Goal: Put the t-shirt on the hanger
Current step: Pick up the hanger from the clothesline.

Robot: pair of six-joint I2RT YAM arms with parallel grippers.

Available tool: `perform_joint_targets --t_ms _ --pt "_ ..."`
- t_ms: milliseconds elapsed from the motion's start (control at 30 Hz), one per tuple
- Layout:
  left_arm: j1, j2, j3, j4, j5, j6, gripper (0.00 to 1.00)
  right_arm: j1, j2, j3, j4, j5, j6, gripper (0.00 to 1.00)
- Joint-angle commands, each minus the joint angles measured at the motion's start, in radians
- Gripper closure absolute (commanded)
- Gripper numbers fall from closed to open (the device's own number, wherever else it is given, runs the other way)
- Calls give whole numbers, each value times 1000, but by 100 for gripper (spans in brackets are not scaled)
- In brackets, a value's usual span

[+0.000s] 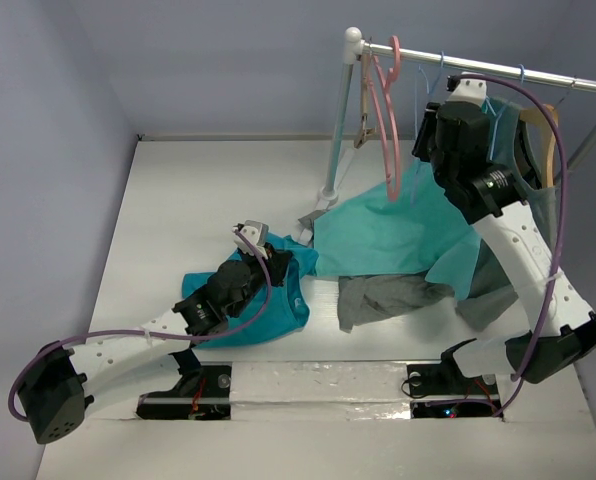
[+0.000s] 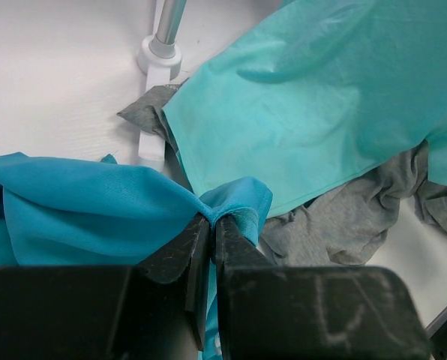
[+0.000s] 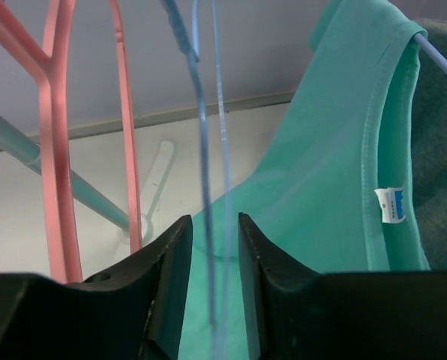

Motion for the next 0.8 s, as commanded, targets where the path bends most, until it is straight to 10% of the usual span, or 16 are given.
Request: perform_joint_targets --t_ms 0,133,367,767 --pt "5 -17 -5 63 5 -8 100 -18 2 20 49 -22 -27 65" --pt "5 -20 -7 63 7 -10 100 -29 25 24 42 -41 -30 65" --pt "5 -14 -5 66 7 -11 100 -29 -10 13 57 -57 -34 100" --pt "5 6 2 75 11 -18 100 -29 -165 -25 80 -163 -60 100"
